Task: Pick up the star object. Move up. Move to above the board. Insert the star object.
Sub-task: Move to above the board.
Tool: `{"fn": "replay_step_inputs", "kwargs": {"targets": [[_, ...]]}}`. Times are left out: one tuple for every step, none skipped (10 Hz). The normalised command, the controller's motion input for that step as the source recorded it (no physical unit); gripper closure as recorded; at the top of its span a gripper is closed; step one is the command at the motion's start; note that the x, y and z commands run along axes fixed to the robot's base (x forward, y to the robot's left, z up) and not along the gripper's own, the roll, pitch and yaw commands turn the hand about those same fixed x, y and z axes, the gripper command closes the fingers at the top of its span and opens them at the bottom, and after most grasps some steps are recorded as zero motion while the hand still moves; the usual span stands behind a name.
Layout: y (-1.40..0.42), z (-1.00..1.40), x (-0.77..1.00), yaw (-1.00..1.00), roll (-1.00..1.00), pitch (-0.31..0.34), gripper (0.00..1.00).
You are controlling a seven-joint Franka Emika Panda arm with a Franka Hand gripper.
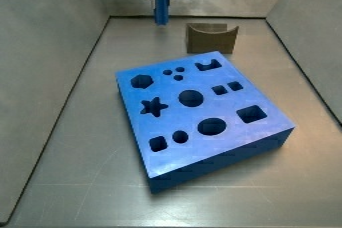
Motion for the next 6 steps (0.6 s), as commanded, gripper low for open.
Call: {"fn": "replay_step_inputs", "kwargs": {"targets": [[0.41,1.0,0.22,-0.21,-0.05,-0.169,1.0],[0.36,1.0,0.19,-0.15,-0.08,-0.082,1.0],[0.34,1.0,0.19,-0.11,-0.1,-0.027,1.0],[0.33,1.0,0.18,-0.08,-0.11,0.028,1.0],[0.3,1.0,0.17,-0.06,-0.11,0.066,1.0],[0.28,1.0,0.16,-0.05,-0.1,0.074,1.0]]}}
